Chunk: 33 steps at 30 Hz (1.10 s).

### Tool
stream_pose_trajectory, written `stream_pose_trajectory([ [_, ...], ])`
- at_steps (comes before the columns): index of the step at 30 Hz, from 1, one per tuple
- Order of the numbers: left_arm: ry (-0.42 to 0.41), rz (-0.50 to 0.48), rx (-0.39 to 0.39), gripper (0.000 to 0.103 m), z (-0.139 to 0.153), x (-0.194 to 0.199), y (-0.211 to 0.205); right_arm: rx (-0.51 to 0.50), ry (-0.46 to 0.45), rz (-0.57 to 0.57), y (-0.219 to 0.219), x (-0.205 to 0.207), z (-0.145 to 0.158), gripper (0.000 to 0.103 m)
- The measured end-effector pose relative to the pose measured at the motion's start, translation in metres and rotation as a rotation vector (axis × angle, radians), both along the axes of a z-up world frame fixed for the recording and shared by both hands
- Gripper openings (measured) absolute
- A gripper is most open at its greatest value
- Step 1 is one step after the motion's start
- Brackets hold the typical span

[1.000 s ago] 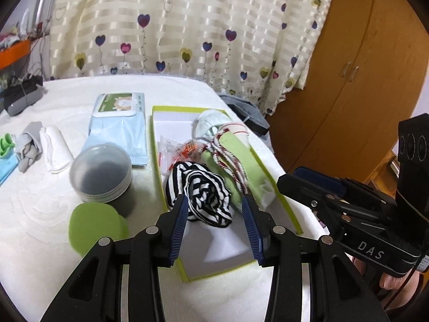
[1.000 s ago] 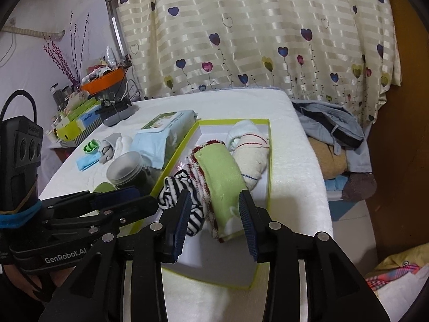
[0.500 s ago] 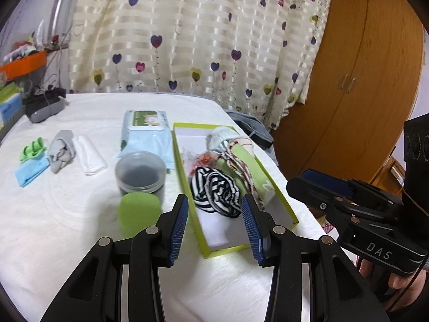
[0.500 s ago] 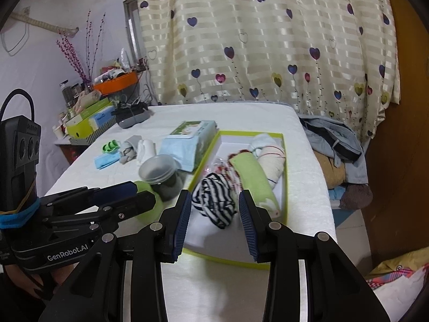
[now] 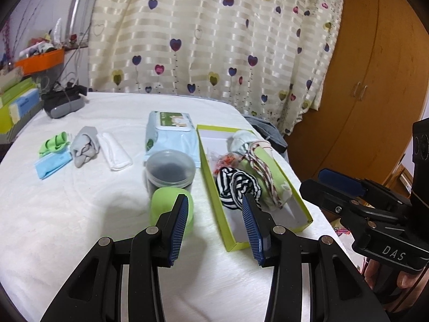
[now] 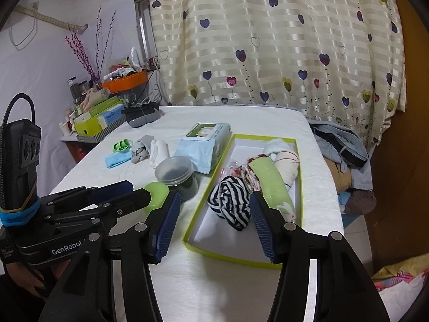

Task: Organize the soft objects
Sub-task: 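Move both open grippers back from the box toward the masks and socks on the table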

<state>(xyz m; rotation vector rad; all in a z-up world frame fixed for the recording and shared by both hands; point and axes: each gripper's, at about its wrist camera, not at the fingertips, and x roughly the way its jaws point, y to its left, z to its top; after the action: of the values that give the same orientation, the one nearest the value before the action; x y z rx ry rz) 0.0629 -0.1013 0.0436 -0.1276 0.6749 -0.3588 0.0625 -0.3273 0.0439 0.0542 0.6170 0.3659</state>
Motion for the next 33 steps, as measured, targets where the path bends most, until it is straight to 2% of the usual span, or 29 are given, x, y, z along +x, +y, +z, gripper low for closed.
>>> stream_pose_trajectory([
  [33, 0.027, 0.113, -0.019, 0.04, -0.009, 0.014, 0.055, -0.022, 0.026, 0.108, 0.05, 0.025, -0.001, 0.055],
])
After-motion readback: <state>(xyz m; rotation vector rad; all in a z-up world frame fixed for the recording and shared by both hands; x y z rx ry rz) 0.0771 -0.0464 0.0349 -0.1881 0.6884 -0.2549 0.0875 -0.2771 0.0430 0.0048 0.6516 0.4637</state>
